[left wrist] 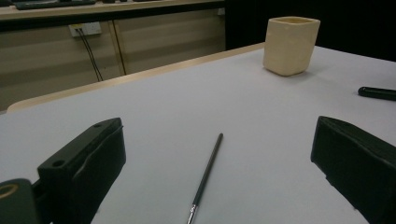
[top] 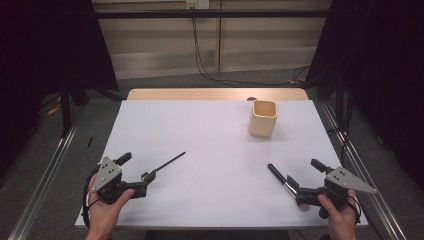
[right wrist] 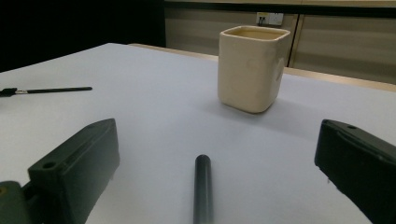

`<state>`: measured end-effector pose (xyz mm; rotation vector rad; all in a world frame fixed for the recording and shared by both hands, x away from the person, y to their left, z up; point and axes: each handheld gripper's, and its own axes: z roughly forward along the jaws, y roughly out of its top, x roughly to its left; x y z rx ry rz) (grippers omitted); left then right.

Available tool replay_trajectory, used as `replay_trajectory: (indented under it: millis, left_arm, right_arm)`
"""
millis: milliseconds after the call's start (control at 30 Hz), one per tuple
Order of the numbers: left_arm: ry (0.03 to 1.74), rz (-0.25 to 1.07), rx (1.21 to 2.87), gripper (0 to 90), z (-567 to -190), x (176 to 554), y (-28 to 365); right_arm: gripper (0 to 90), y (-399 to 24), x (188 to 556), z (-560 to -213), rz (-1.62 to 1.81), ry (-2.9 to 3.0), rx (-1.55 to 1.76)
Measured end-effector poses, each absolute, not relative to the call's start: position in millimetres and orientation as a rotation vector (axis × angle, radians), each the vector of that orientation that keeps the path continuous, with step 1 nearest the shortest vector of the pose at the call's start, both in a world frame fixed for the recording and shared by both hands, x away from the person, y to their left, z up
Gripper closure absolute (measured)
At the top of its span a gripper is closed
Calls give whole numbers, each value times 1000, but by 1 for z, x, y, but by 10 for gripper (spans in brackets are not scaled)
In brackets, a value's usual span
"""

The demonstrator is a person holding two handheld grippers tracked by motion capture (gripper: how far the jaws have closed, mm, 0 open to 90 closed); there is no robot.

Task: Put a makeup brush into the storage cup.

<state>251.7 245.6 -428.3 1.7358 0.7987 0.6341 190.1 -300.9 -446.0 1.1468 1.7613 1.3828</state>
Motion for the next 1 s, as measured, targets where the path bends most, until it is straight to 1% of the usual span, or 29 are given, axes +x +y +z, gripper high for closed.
replay_trajectory:
  millis: [100, 500, 700, 833, 933, 1000]
  left_arm:
    - [787, 625, 1737, 31, -427, 261, 240]
    - [767, 617, 1727, 31, -419, 279, 222]
    - [772, 636, 1750, 31, -421, 294, 220]
    - [790, 627, 1730, 45, -419, 301, 221]
    - [769, 660, 1746, 45, -418, 306, 220]
    - [774, 639, 1747, 43, -419, 310, 220]
  right_arm:
    - [0, -301, 190, -446, 1383, 1765, 1142]
    - [0, -300, 192, -447, 1392, 1764, 1155]
    - [0, -300, 193, -448, 1398, 1771, 1158]
    - [0, -300, 193, -447, 1399, 1771, 1157]
    - [0, -300, 193, -448, 1398, 1769, 1160]
    - [0, -300, 193, -448, 1396, 1773, 1159]
